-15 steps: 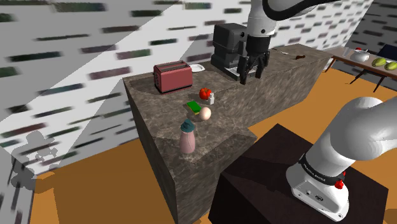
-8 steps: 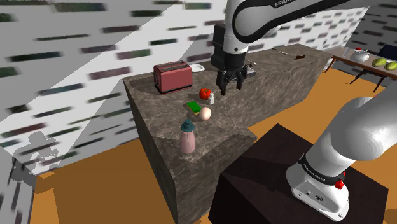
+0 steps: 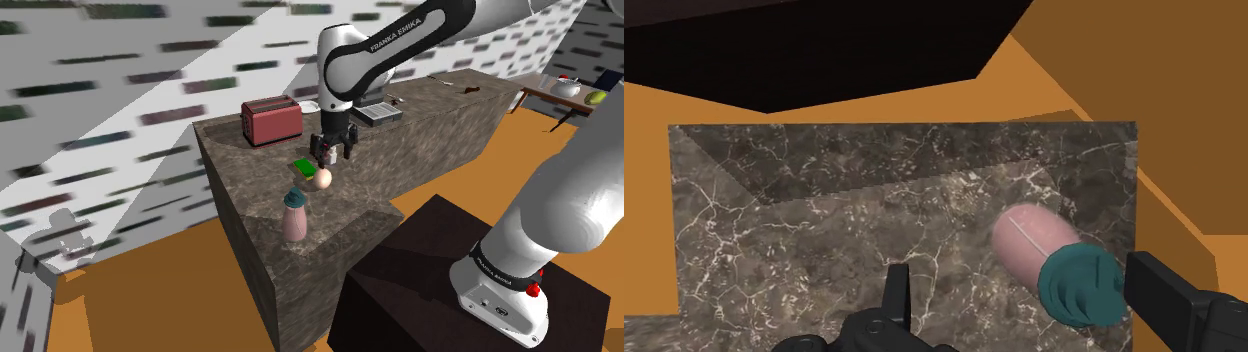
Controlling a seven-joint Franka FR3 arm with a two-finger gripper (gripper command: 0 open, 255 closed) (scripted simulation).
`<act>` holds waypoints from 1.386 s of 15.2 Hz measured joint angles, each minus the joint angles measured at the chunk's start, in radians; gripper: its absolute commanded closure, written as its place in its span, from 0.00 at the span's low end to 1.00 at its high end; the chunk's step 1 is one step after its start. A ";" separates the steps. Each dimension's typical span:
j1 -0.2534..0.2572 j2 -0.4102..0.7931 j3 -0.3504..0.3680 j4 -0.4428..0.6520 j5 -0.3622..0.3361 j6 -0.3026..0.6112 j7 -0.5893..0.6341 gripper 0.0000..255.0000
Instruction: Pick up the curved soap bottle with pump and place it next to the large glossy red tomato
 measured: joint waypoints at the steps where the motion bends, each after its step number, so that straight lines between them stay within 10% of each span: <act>1: 0.005 0.047 0.005 0.026 -0.004 0.018 0.016 0.00; 15: 0.077 0.602 0.003 0.450 -0.058 0.102 0.154 0.00; 21: 0.088 0.672 -0.002 0.475 -0.064 0.145 0.162 0.00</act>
